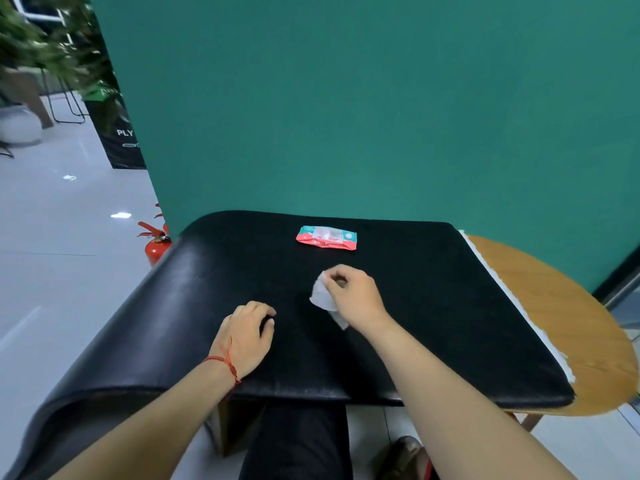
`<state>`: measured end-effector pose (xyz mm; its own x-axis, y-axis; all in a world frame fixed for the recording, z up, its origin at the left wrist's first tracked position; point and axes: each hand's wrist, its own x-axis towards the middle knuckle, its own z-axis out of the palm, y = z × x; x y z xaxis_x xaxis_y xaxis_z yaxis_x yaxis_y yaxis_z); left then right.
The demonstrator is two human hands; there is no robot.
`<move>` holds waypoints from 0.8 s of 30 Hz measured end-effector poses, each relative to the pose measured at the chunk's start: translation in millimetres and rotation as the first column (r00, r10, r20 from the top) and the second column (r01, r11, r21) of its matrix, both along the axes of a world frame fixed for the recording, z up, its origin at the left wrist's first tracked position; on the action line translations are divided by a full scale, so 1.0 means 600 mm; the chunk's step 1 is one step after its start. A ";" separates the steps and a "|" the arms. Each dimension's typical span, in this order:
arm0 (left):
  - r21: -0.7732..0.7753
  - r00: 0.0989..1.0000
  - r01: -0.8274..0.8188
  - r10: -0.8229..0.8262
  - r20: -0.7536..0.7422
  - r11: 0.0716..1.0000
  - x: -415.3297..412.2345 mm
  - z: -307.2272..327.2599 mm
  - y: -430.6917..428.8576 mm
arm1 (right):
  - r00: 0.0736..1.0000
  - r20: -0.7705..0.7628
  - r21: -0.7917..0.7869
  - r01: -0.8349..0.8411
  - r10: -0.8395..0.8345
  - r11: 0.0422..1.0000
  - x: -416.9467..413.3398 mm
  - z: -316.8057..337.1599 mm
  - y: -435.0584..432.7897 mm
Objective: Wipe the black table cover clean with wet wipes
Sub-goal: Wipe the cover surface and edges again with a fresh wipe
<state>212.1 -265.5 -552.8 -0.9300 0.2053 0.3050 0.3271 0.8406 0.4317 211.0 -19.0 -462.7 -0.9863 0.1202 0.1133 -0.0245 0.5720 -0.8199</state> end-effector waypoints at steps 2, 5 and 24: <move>0.000 0.998 -0.054 0.054 -0.023 0.999 0.007 0.009 -0.044 | 0.983 -0.039 -0.126 -0.183 0.180 0.975 -0.006 0.028 -0.051; 0.022 0.991 -0.131 0.131 -0.022 0.991 0.015 0.016 -0.090 | 0.910 0.118 0.024 -0.403 0.397 0.915 0.002 0.024 -0.070; -0.341 0.984 0.155 -0.175 -0.028 0.927 0.127 0.038 -0.209 | 0.896 0.117 0.867 -0.302 0.428 0.396 0.178 -0.042 0.023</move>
